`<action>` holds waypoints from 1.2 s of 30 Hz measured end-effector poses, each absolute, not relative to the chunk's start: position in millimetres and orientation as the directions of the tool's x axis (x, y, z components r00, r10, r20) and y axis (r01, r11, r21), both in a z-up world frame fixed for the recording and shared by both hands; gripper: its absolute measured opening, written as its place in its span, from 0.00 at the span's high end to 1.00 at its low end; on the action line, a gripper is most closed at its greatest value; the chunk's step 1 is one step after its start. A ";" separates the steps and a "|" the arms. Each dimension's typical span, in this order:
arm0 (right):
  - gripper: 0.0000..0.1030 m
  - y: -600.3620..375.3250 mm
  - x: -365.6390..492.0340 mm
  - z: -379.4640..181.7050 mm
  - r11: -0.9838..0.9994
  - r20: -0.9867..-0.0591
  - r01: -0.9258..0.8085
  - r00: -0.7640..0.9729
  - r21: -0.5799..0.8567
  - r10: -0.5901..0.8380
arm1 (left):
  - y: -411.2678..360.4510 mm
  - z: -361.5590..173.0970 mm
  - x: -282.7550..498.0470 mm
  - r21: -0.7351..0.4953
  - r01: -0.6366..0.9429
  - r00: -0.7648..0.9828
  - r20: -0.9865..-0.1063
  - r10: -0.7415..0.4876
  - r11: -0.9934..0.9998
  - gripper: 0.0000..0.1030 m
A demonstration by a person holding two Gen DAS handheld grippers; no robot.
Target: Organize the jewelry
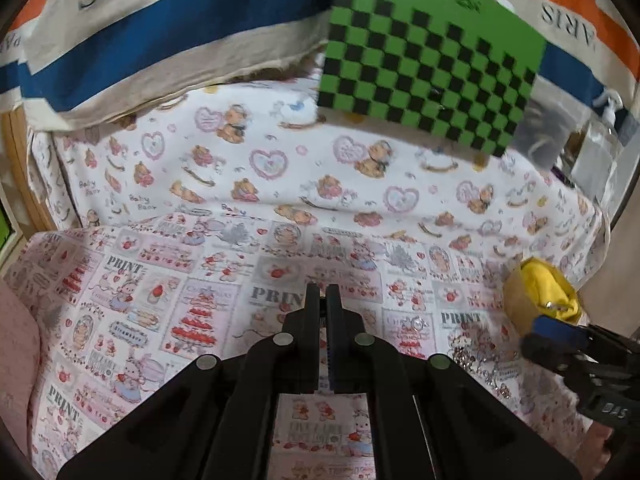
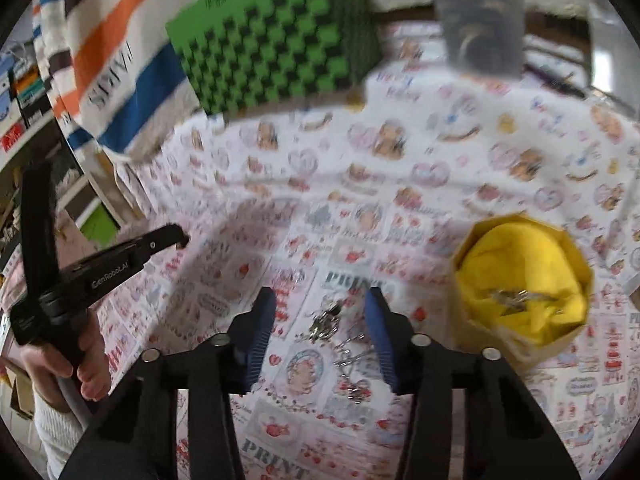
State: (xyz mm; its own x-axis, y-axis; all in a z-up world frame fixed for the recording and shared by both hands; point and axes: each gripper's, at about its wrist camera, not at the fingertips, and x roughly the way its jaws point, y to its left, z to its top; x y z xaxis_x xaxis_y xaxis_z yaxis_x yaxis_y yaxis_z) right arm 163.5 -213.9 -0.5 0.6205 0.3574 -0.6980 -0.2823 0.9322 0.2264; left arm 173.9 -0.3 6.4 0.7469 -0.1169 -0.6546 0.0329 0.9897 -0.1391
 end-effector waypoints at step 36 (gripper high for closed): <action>0.95 -240.8 161.3 19.4 0.943 -0.668 -0.230 0.666 0.240 0.333 | 10.5 4.6 173.9 -0.161 0.003 0.759 -0.642 -0.107 0.987 0.98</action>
State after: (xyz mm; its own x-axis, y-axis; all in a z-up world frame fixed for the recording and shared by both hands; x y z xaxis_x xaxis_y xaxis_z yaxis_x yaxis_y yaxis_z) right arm 161.3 -240.8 19.4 0.6659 0.3325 -0.6678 -0.2301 0.9431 0.2402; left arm 173.9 10.5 4.6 0.7592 -0.1071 -0.6419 0.0034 0.9870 -0.1607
